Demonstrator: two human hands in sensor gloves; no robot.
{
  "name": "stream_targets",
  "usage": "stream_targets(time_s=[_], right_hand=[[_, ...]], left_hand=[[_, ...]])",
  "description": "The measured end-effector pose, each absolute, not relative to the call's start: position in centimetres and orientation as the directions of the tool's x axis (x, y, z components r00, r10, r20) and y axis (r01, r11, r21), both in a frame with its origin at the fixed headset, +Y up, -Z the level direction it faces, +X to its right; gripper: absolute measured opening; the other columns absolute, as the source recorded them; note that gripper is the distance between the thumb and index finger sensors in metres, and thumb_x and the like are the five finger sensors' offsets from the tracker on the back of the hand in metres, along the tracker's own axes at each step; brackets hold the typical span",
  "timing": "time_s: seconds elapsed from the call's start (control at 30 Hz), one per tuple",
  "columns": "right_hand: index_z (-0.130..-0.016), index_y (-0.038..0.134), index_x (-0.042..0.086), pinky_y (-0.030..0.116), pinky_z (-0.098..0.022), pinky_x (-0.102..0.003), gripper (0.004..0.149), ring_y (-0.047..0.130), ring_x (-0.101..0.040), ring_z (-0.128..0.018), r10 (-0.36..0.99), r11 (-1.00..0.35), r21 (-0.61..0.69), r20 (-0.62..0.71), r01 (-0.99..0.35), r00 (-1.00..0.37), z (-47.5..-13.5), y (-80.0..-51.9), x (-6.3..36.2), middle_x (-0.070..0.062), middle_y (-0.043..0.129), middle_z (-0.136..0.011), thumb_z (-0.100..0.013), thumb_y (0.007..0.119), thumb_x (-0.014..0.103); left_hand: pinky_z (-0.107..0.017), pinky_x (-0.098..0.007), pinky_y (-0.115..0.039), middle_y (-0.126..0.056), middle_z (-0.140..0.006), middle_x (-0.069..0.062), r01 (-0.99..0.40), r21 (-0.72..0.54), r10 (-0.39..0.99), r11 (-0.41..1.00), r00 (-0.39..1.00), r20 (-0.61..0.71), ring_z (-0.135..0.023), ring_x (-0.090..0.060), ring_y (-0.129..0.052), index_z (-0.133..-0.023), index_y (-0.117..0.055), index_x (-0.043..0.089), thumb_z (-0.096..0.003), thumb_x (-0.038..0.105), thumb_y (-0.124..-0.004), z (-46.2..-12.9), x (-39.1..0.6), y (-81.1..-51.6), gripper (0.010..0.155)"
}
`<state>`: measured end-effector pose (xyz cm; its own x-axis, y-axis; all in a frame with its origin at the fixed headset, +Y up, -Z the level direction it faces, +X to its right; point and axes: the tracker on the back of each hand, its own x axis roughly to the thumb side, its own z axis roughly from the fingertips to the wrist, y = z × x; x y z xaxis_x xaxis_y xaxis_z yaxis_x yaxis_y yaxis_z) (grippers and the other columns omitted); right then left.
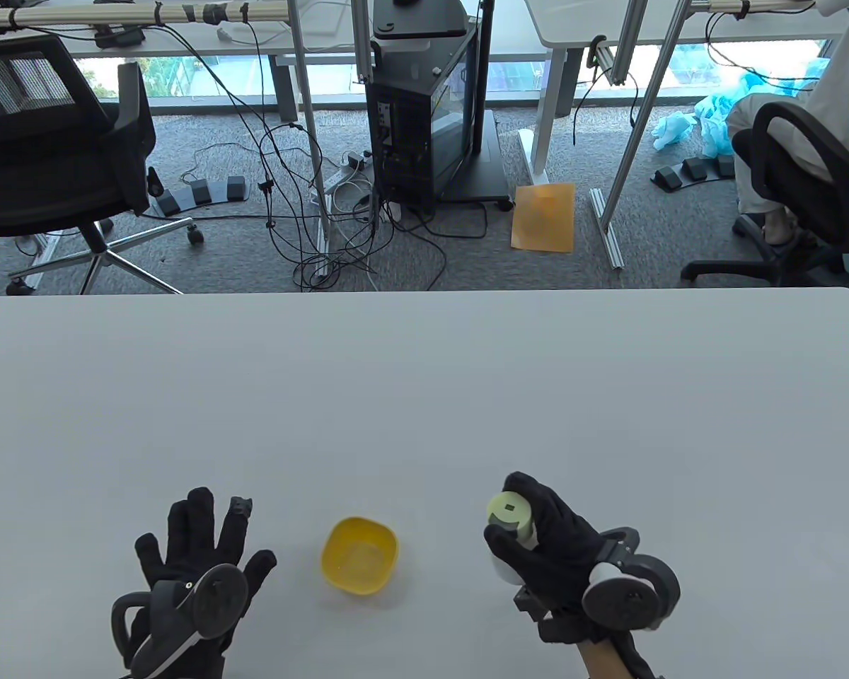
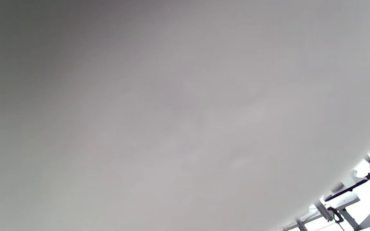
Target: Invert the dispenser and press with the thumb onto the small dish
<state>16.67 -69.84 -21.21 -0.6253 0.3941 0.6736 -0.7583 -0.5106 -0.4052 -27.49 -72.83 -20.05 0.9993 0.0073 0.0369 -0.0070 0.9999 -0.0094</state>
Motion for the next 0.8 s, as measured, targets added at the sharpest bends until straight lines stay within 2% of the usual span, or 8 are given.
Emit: stream_targets(time_s=[0.17, 0.6, 0.8], right_hand=[[-0.099, 0.068, -0.008, 0.087, -0.041, -0.051, 0.079, 0.101, -0.035, -0.062, 0.415, -0.460, -0.465, 0.641, -0.756, -0.646, -20.6, -70.2, 17.9, -0.027, 0.085, -0.082, -0.058, 0.072, 0.060], [-0.098, 0.069, -0.008, 0.087, -0.040, -0.050, 0.079, 0.102, -0.035, -0.060, 0.405, -0.451, -0.461, 0.657, -0.764, -0.636, -20.4, -70.1, 17.8, -0.027, 0.086, -0.081, -0.058, 0.072, 0.060], [-0.098, 0.070, -0.009, 0.088, -0.039, -0.051, 0.079, 0.102, -0.035, -0.059, 0.398, -0.455, -0.453, 0.667, -0.767, -0.630, -20.5, -68.7, 16.5, -0.028, 0.087, -0.080, -0.059, 0.072, 0.059]], left_hand=[[-0.072, -0.078, -0.035, -0.030, -0.129, -0.023, -0.004, -0.031, 0.005, 1.000, 1.000, 0.028, -0.117, -0.050, -0.040, -0.123, -0.040, 0.031, -0.0560, 0.070, -0.038, -20.3, -27.4, -73.2, 0.078], [-0.072, -0.078, -0.035, -0.030, -0.129, -0.023, 0.001, -0.032, -0.001, 0.999, 1.000, 0.019, -0.117, -0.050, -0.040, -0.123, -0.040, 0.031, -0.0560, 0.070, -0.038, -20.4, -27.5, -73.5, 0.078], [-0.072, -0.078, -0.035, -0.030, -0.129, -0.023, 0.001, -0.028, -0.001, 1.000, 1.000, 0.013, -0.117, -0.050, -0.040, -0.123, -0.040, 0.031, -0.0560, 0.070, -0.038, -20.4, -27.8, -73.3, 0.078]])
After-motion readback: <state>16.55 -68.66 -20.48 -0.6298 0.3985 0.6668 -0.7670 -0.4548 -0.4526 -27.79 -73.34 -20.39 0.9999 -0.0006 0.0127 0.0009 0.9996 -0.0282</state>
